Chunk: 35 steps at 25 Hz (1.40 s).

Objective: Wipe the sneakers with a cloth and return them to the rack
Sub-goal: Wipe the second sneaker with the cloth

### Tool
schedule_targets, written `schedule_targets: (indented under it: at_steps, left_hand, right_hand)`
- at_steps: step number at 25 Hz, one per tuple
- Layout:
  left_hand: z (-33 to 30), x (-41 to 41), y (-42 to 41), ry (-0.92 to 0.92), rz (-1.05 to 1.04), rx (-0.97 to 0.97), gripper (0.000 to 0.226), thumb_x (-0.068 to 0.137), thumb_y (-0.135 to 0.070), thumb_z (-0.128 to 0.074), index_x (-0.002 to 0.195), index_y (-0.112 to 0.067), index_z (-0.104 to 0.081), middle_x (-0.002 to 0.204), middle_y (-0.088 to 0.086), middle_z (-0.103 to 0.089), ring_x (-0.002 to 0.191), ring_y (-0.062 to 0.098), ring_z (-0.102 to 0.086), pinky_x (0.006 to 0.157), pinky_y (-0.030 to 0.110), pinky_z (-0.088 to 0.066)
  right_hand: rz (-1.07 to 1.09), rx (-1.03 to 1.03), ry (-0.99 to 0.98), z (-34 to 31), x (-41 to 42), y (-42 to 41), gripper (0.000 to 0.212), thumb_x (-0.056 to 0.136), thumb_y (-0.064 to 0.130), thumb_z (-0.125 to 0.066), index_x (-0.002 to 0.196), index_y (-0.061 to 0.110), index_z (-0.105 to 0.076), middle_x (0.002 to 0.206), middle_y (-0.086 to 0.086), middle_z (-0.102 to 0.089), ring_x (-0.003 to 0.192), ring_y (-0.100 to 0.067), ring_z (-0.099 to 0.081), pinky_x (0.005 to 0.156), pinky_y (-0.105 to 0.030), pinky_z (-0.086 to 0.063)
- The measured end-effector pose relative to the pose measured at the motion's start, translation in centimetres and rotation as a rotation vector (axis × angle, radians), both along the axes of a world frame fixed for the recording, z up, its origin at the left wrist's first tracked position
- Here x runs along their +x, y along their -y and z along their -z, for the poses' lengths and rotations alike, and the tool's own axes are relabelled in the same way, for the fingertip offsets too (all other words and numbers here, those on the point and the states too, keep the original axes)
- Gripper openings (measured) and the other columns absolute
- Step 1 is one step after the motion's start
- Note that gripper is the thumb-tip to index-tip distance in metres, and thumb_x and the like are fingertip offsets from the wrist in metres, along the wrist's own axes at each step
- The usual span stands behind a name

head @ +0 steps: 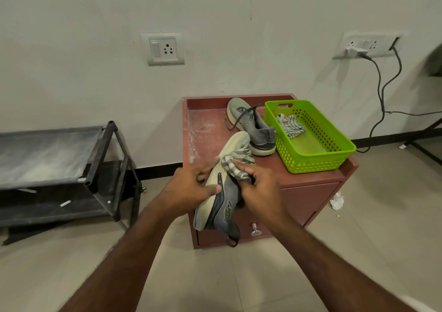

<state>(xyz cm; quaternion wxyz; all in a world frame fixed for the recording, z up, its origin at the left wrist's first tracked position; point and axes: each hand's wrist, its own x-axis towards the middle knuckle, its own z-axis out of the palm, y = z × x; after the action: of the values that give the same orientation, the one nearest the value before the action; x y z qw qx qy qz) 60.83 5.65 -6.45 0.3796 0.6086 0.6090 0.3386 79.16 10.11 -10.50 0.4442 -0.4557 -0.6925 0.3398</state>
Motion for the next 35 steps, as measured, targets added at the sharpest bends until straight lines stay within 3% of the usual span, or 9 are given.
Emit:
schedule_targets:
  at_steps: [3,9,12,14,17,19,21,27,35]
  left_hand:
    - [-0.1,-0.3,0.5,0.003,-0.002,0.011,0.071,0.079,-0.009,-0.082,0.143,-0.022,-0.054,0.128,-0.006,-0.068,0.111,0.0,-0.066,0.097,0.036,-0.056]
    - [0.1,0.3,0.9,-0.079,-0.042,0.051,0.067,0.08,-0.024,-0.082,0.141,-0.026,-0.055,0.125,-0.014,-0.067,0.111,-0.001,-0.064,0.1,0.029,-0.053]
    - [0.0,0.3,0.4,-0.139,-0.07,0.038,0.022,0.076,-0.03,-0.083,0.095,-0.034,-0.073,0.081,-0.025,-0.072,0.077,-0.007,-0.066,0.072,0.023,-0.055]
    - [0.4,0.1,-0.1,-0.129,-0.078,0.046,0.013,0.074,-0.029,-0.081,0.081,-0.027,-0.071,0.07,-0.014,-0.071,0.067,0.005,-0.067,0.061,0.033,-0.054]
    - [0.7,-0.1,0.1,0.012,-0.019,-0.016,0.043,0.078,-0.017,-0.084,0.119,-0.023,-0.071,0.1,-0.011,-0.077,0.093,0.001,-0.072,0.084,0.031,-0.059]
    - [0.7,-0.3,0.1,0.027,0.007,-0.051,0.072,0.077,-0.02,-0.085,0.142,-0.019,-0.055,0.129,-0.006,-0.068,0.116,0.003,-0.064,0.1,0.036,-0.054]
    - [0.8,-0.4,0.0,-0.008,0.036,-0.064,0.087,0.073,-0.026,-0.087,0.149,-0.019,-0.046,0.141,-0.004,-0.059,0.126,0.007,-0.058,0.105,0.041,-0.051]
    - [0.6,-0.3,-0.2,0.061,0.013,-0.044,0.088,0.068,-0.033,-0.084,0.148,-0.031,-0.046,0.138,-0.007,-0.062,0.124,0.003,-0.059,0.104,0.039,-0.052]
    - [0.0,0.2,-0.1,-0.053,0.033,-0.002,0.09,0.081,-0.016,-0.079,0.152,-0.047,-0.032,0.139,-0.02,-0.052,0.126,0.003,-0.055,0.101,0.026,-0.049]
  right_hand:
    - [-0.051,0.007,0.005,-0.2,0.5,0.3,0.037,0.09,0.009,-0.063,0.122,0.028,-0.07,0.122,0.017,-0.068,0.121,0.003,-0.057,0.105,-0.034,-0.048]
    - [0.001,0.187,0.063,-1.6,0.0,1.3,0.044,0.084,-0.003,-0.061,0.121,0.02,-0.071,0.122,0.011,-0.07,0.118,0.002,-0.059,0.104,-0.028,-0.048]
    - [-0.084,0.4,0.108,-1.4,-0.4,1.7,0.044,0.085,-0.004,-0.052,0.123,0.008,-0.069,0.128,-0.001,-0.066,0.127,-0.006,-0.056,0.11,-0.026,-0.041]
    - [-0.184,0.49,0.232,-0.2,-0.4,2.0,0.046,0.084,-0.003,-0.049,0.125,0.006,-0.067,0.134,-0.007,-0.062,0.134,-0.014,-0.051,0.115,-0.027,-0.035]
    - [-0.087,0.354,0.206,-0.3,0.6,-0.4,0.048,0.08,-0.006,-0.054,0.122,0.01,-0.07,0.129,-0.005,-0.065,0.128,-0.003,-0.053,0.11,-0.014,-0.035]
    - [0.138,0.173,0.166,-1.4,1.8,-2.1,0.04,0.084,-0.002,-0.058,0.115,0.017,-0.074,0.116,0.001,-0.072,0.11,0.006,-0.058,0.091,0.001,-0.036]
    - [0.282,0.072,0.153,-1.8,3.1,-2.7,0.04,0.084,0.0,-0.061,0.113,0.025,-0.075,0.107,0.007,-0.075,0.1,-0.001,-0.065,0.078,-0.004,-0.042]
    - [-0.007,0.178,0.153,-0.5,1.4,0.3,0.049,0.085,-0.007,-0.057,0.124,0.02,-0.07,0.129,0.007,-0.066,0.124,0.001,-0.055,0.109,-0.018,-0.039]
    - [0.156,0.029,0.321,-0.7,3.0,-1.5,0.04,0.084,0.003,-0.061,0.113,0.027,-0.074,0.114,0.008,-0.072,0.107,-0.007,-0.065,0.085,-0.007,-0.045]
